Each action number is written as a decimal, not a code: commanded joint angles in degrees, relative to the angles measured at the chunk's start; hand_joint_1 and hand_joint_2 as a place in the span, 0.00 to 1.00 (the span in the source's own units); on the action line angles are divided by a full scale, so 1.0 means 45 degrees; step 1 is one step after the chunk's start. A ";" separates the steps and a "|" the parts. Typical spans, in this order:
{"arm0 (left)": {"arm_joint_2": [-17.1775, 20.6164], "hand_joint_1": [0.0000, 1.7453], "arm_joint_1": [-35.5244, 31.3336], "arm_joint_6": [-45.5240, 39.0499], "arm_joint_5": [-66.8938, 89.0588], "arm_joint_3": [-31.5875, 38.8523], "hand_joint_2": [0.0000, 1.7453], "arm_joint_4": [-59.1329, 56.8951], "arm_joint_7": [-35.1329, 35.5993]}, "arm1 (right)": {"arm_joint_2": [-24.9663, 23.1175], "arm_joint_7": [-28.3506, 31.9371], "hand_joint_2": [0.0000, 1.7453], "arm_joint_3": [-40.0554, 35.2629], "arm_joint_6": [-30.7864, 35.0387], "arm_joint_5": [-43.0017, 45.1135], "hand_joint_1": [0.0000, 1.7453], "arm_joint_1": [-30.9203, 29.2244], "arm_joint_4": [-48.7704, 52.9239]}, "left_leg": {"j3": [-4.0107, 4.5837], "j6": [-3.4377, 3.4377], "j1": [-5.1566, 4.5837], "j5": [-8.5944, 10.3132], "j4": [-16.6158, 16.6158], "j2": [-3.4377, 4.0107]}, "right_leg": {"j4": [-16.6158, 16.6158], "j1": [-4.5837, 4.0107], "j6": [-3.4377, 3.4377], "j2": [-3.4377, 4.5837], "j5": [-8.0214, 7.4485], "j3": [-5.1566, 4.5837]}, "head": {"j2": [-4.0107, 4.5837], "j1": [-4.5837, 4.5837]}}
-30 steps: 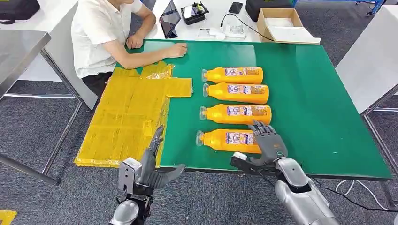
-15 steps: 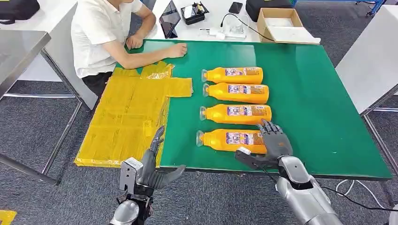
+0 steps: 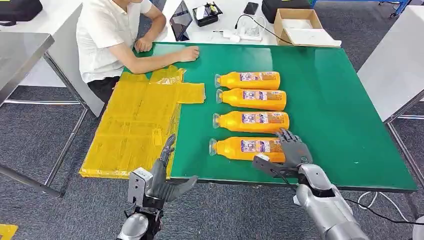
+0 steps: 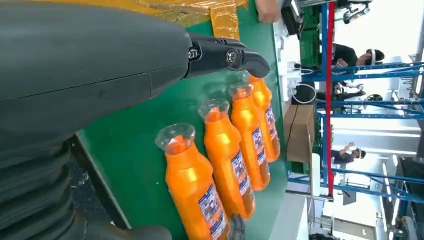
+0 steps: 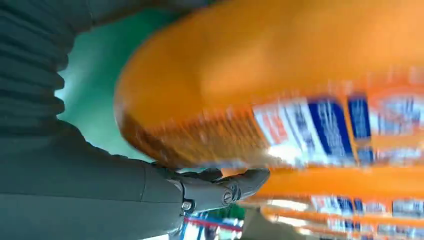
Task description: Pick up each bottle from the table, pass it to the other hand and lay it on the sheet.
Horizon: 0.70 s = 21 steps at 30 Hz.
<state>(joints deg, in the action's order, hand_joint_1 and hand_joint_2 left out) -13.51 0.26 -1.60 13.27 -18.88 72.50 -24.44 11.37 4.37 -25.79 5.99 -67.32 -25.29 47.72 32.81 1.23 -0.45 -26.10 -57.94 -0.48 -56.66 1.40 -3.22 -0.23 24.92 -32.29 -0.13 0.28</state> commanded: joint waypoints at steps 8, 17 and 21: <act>0.0187 0.00 -0.0902 0.0252 -0.0132 -0.0129 1.00 -0.1174 -0.0130 | -0.0554 0.1227 1.00 0.0716 0.0279 0.1301 0.90 -0.0811 -0.3158 | -0.0030 -0.0020 0.0017 0.0001 0.0010 0.0002 | 0.0020 -0.0019 0.0022 -0.0002 -0.0010 0.0030 | 0.0005 0.0005; 0.0280 0.00 -0.0864 0.0247 -0.0218 -0.0018 1.00 -0.0940 -0.0282 | -0.0194 0.1241 1.00 0.1238 -0.0028 0.1930 1.00 -0.0955 -0.3656 | -0.0062 -0.0022 0.0026 0.0012 0.0003 -0.0017 | 0.0026 -0.0029 0.0027 -0.0026 -0.0016 0.0068 | 0.0000 0.0000; 0.0201 0.00 -0.0781 0.0274 -0.0727 -0.0142 1.00 -0.0873 -0.0714 | -0.0669 0.3543 1.00 0.3281 -0.1590 0.5511 1.00 0.0116 -0.2661 | -0.0067 -0.0016 0.0032 0.0020 0.0008 -0.0046 | 0.0040 -0.0034 0.0025 -0.0049 -0.0016 0.0091 | 0.0000 0.0000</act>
<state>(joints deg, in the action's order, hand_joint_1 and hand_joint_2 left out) -13.49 -2.16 -0.53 12.22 -19.04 70.27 -25.84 10.32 9.65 -22.60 6.08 -59.03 -30.00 36.11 32.54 1.30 -0.45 -26.05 -57.99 -0.51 -56.64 1.40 -3.29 -0.23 24.88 -32.04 -0.13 0.28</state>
